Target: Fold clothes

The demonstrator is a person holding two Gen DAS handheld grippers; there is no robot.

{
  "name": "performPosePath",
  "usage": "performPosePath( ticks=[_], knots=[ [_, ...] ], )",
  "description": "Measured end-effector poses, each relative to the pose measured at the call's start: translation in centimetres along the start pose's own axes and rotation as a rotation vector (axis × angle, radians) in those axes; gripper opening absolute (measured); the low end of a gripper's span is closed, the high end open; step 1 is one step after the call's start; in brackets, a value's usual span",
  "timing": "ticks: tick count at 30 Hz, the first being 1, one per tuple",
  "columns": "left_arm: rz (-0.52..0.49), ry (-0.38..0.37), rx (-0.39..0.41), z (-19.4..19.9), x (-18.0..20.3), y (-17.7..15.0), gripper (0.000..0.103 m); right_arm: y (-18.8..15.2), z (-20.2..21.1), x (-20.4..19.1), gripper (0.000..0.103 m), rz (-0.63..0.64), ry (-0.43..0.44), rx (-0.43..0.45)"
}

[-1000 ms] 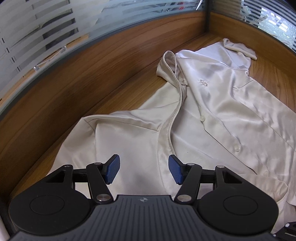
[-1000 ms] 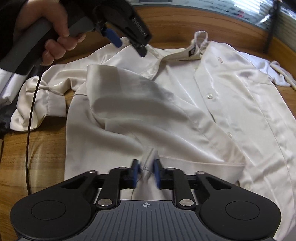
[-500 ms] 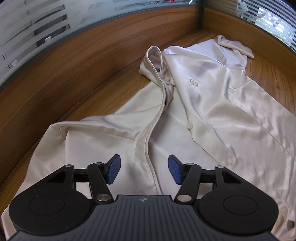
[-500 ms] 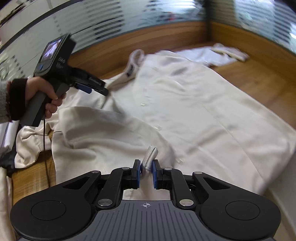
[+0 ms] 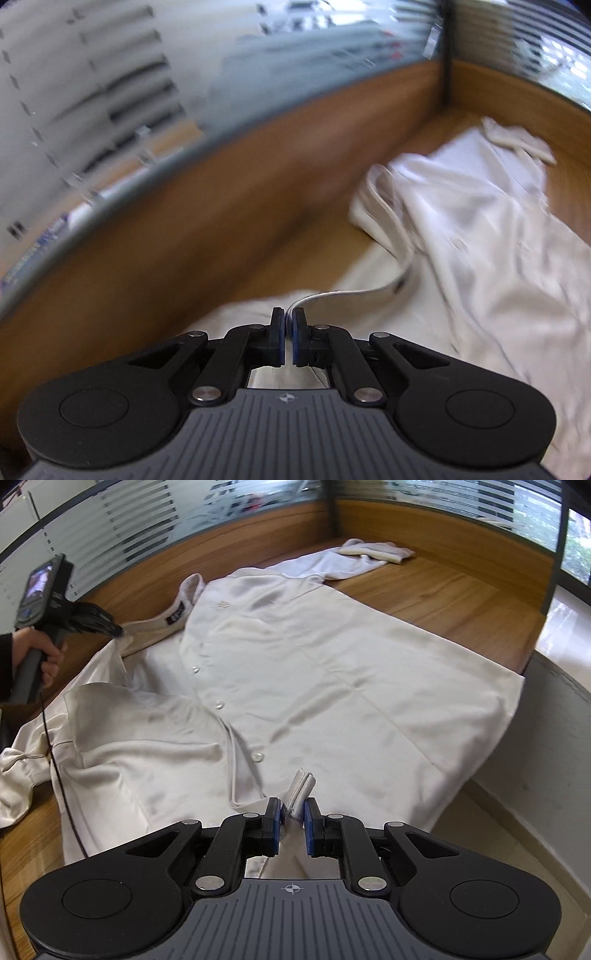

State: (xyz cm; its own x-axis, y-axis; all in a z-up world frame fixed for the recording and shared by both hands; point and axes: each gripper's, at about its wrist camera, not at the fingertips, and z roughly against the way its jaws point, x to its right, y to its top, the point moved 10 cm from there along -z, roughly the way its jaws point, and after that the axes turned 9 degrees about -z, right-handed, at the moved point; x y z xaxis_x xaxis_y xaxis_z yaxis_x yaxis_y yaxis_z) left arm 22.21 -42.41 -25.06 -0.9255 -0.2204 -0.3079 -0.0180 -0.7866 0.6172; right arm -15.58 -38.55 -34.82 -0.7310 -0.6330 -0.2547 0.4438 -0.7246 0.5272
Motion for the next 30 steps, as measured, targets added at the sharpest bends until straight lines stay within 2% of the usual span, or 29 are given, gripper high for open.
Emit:
performPosePath(
  ticks=[4,6,7,8,10,14,17,20,24,26,30],
  knots=[
    [0.068,0.069,-0.018,-0.9,-2.9,1.3,0.004,-0.4,-0.3,0.7,0.015,-0.008,-0.018,-0.02],
    [0.088,0.067,-0.03,-1.1,-3.8,1.7,0.007,-0.7,-0.5,0.9,0.015,-0.011,-0.025,-0.034],
    [0.091,0.054,-0.034,-1.0,-4.0,1.9,0.013,-0.9,-0.7,1.0,0.015,-0.012,-0.027,-0.042],
    [0.092,0.043,-0.036,-0.8,-4.2,2.0,0.03,-1.0,-0.8,1.0,0.015,-0.014,-0.027,-0.047],
    [0.084,0.027,-0.031,-0.1,-4.2,2.1,0.044,-1.2,-0.9,1.0,0.015,-0.018,-0.024,-0.054],
    [0.046,-0.045,-0.051,1.1,-2.9,1.1,0.044,-1.4,-1.2,0.6,0.015,-0.017,-0.017,-0.061],
    [0.025,-0.132,-0.096,1.4,-0.8,-1.1,0.044,-1.4,-1.3,0.5,0.015,-0.017,-0.008,-0.066],
    [-0.039,-0.192,-0.125,1.5,1.6,-3.3,0.044,-1.4,-1.3,0.5,0.015,-0.02,-0.007,-0.068],
    [-0.106,-0.216,-0.184,1.1,3.4,-6.2,0.044,-1.5,-1.3,0.8,0.015,-0.046,-0.012,-0.071],
    [-0.122,-0.204,-0.223,0.4,3.6,-7.4,0.044,-1.5,-1.2,1.0,0.015,-0.057,-0.015,-0.071],
    [-0.142,-0.201,-0.245,0.1,3.5,-8.9,0.044,-1.6,-1.1,1.1,0.015,-0.069,-0.019,-0.068]
  ],
)
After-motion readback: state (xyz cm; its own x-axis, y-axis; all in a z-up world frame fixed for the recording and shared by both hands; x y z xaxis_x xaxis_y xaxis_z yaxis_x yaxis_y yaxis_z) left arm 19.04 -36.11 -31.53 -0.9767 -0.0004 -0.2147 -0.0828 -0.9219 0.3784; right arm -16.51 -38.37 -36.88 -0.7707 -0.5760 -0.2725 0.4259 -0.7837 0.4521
